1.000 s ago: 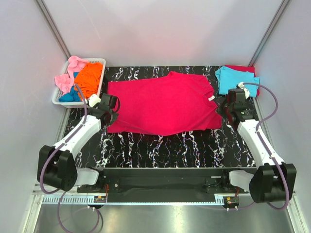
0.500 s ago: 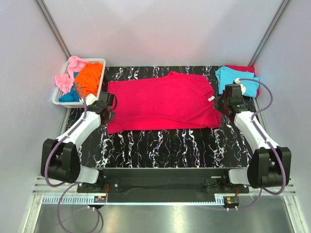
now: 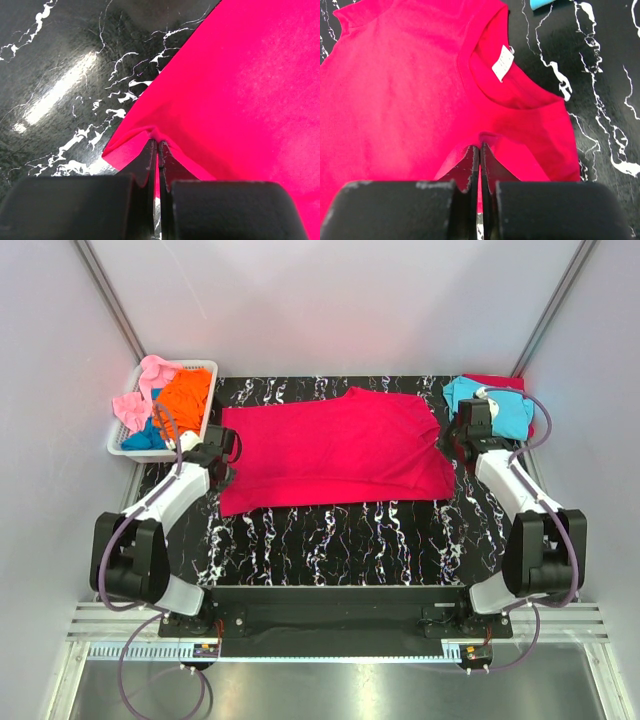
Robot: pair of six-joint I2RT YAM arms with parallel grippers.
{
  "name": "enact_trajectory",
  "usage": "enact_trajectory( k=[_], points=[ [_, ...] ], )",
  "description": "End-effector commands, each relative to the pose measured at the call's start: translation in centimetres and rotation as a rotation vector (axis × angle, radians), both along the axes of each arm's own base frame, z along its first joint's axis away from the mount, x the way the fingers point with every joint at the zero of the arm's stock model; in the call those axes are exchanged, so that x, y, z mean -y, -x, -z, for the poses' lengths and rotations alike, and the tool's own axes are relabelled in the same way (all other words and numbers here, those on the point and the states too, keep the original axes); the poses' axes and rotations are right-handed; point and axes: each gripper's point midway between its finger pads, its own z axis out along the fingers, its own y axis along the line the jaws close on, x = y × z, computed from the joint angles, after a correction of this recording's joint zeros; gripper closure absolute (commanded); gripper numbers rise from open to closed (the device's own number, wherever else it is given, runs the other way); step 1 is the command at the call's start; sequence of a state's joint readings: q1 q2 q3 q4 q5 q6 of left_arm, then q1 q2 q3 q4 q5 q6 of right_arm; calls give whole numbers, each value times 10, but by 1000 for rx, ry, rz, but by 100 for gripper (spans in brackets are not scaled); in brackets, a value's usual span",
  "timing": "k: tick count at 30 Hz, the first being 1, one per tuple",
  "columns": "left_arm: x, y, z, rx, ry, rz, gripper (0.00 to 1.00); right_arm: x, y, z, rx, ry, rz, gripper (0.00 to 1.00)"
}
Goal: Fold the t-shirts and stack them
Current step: Fold the tshirt
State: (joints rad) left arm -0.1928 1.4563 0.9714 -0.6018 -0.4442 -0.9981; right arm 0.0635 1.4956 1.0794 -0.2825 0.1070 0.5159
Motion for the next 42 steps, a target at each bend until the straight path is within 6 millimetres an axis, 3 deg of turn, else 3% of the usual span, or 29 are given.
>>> enact_trajectory(
  k=[1, 14, 27, 28, 29, 30, 34, 39, 42],
  points=[
    [-4, -23, -14, 62, -23, -7, 100, 0, -23, -23, 83, 4, -21, 100],
    [1, -42, -7, 37, -26, 6, 100, -8, -48, -2, 49, -12, -72, 100],
    [-3, -50, -5, 34, -50, -8, 100, 0, -62, -3, 63, 13, -48, 100],
    [-3, -50, -5, 33, -53, -10, 95, 1, -63, -2, 63, 12, -42, 100],
    [-4, -51, -4, 29, -57, -12, 86, 1, -64, 0, 59, 10, -40, 87],
    [-5, -50, -3, 29, -64, -17, 70, 1, -64, 0, 57, 11, -39, 84],
    [-14, -48, -7, 53, -102, -35, 48, 4, -62, 1, 59, 23, -25, 68],
    [-21, -42, -25, 146, -130, -41, 41, 13, -53, -12, 86, 40, 23, 61],
    [-17, -36, -22, 157, -102, -4, 40, 14, -44, -22, 99, 37, 35, 61]
  ],
)
